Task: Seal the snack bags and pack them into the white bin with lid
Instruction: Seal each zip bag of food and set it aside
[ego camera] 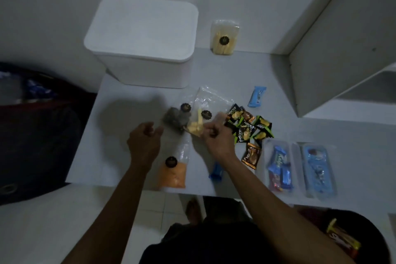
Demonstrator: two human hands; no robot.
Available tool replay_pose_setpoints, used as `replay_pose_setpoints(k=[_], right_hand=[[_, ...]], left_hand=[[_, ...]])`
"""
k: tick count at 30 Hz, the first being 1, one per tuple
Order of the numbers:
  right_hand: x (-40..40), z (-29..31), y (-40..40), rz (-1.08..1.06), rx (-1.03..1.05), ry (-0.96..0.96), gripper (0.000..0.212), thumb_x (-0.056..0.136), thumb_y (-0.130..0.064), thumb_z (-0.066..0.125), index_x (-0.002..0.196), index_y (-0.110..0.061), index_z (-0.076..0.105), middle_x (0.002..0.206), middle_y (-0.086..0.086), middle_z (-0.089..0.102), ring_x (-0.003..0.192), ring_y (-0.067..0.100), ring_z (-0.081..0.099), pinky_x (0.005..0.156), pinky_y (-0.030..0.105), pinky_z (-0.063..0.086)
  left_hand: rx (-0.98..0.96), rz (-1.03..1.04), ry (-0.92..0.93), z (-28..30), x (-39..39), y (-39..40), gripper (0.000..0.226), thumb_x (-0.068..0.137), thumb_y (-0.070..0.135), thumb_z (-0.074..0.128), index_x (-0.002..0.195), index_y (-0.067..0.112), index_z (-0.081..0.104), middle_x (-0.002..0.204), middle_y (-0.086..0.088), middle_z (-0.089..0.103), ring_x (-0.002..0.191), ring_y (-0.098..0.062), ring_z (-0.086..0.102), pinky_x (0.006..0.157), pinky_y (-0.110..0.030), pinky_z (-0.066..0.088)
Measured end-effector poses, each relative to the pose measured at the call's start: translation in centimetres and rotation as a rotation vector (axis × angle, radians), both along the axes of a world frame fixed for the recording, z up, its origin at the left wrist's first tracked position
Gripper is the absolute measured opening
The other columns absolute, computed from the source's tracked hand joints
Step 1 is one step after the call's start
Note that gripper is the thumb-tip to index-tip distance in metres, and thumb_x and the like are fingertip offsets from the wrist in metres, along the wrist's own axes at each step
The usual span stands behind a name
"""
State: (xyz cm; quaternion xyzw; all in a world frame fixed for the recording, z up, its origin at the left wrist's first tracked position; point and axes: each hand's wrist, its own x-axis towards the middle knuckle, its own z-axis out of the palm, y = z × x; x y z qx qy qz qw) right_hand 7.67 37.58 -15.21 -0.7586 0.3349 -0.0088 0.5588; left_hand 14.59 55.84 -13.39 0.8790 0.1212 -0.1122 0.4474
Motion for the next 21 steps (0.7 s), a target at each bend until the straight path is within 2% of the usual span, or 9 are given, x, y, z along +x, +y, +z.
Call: replay_pose_setpoints(k=[2, 4, 6, 8, 11, 15, 17, 19, 21], right_hand=[[-1.1, -1.1, 1.9, 0.037, 0.032, 0.059, 0.018, 0.091, -0.005, 0.062, 0.106, -0.012, 0.07, 0.099, 0.002, 0.069, 0.082, 0.009, 0.062, 0.062, 0.004, 0.044], [-1.8, -1.8, 3.4, 0.044, 0.147, 0.132, 0.027, 0.092, -0.002, 0.061, 0.118, -0.008, 0.064, 0.1, 0.004, 0.064, 0.075, 0.006, 0.057, 0.058, 0.004, 0.044], [-2.2, -2.9, 4.6, 0.053, 0.211, 0.192, 0.037, 0.091, -0.004, 0.062, 0.128, -0.007, 0.056, 0.092, 0.003, 0.06, 0.074, 0.008, 0.055, 0.065, 0.012, 0.047], [-2.6, -4.1, 5.4, 0.058, 0.175, 0.224, 0.043, 0.09, -0.009, 0.066, 0.131, -0.013, 0.052, 0.084, -0.003, 0.061, 0.075, 0.007, 0.058, 0.066, 0.015, 0.047], [-2.8, -4.7, 6.3, 0.068, 0.165, 0.25, 0.051, 0.091, -0.015, 0.067, 0.136, -0.021, 0.045, 0.089, -0.002, 0.064, 0.08, 0.009, 0.063, 0.066, 0.019, 0.051], [-2.8, -5.3, 6.9, 0.01, 0.195, 0.234, 0.046, 0.09, -0.015, 0.068, 0.132, -0.022, 0.049, 0.094, -0.004, 0.065, 0.086, 0.013, 0.065, 0.08, 0.031, 0.057], [-2.9, -5.3, 7.0, -0.01, 0.211, 0.192, 0.041, 0.09, -0.012, 0.067, 0.128, -0.02, 0.054, 0.094, -0.004, 0.069, 0.087, 0.013, 0.067, 0.084, 0.034, 0.058], [-3.0, -4.5, 6.9, -0.038, 0.248, 0.126, 0.034, 0.091, -0.007, 0.064, 0.121, -0.022, 0.059, 0.092, -0.002, 0.072, 0.085, 0.013, 0.069, 0.081, 0.038, 0.06], [-2.9, -3.2, 6.3, -0.045, 0.247, 0.059, 0.025, 0.092, -0.009, 0.065, 0.114, -0.021, 0.063, 0.088, 0.0, 0.073, 0.079, 0.014, 0.071, 0.075, 0.04, 0.061]], left_hand=[[0.025, 0.006, 0.111, -1.8, -1.8, 1.3, 0.048, 0.085, 0.033, 0.074, 0.126, 0.011, 0.061, 0.117, -0.011, 0.066, 0.095, -0.019, 0.06, 0.088, -0.03, 0.047], [0.065, -0.011, 0.201, -3.7, -3.2, 1.9, 0.057, 0.084, 0.037, 0.073, 0.132, 0.009, 0.056, 0.126, -0.015, 0.062, 0.107, -0.026, 0.061, 0.095, -0.035, 0.047], [0.082, -0.012, 0.271, -5.1, -4.2, 1.9, 0.062, 0.086, 0.039, 0.071, 0.136, 0.008, 0.052, 0.132, -0.018, 0.059, 0.117, -0.031, 0.058, 0.103, -0.039, 0.044], [0.082, 0.0, 0.299, -5.8, -4.8, 1.5, 0.062, 0.088, 0.037, 0.069, 0.138, 0.007, 0.05, 0.132, -0.018, 0.058, 0.12, -0.032, 0.055, 0.104, -0.037, 0.042], [0.068, 0.038, 0.291, -6.5, -5.3, 1.1, 0.055, 0.089, 0.032, 0.068, 0.136, 0.006, 0.053, 0.125, -0.017, 0.063, 0.118, -0.032, 0.057, 0.101, -0.034, 0.041], [0.033, 0.124, 0.275, -6.7, -5.5, 1.0, 0.04, 0.088, 0.023, 0.069, 0.123, 0.006, 0.063, 0.117, -0.015, 0.067, 0.11, -0.03, 0.062, 0.096, -0.034, 0.047], [-0.018, 0.139, 0.246, -6.3, -5.8, 1.0, 0.023, 0.088, 0.022, 0.069, 0.107, 0.008, 0.071, 0.103, -0.01, 0.071, 0.098, -0.025, 0.065, 0.084, -0.031, 0.05], [-0.102, 0.155, 0.213, -5.5, -5.9, 1.1, 0.013, 0.088, 0.023, 0.07, 0.093, 0.012, 0.074, 0.088, -0.002, 0.071, 0.087, -0.02, 0.066, 0.074, -0.028, 0.049], [-0.195, 0.161, 0.192, -4.2, -5.8, 1.1, 0.006, 0.086, 0.024, 0.071, 0.085, 0.018, 0.072, 0.082, 0.002, 0.07, 0.082, -0.017, 0.066, 0.07, -0.029, 0.051]])
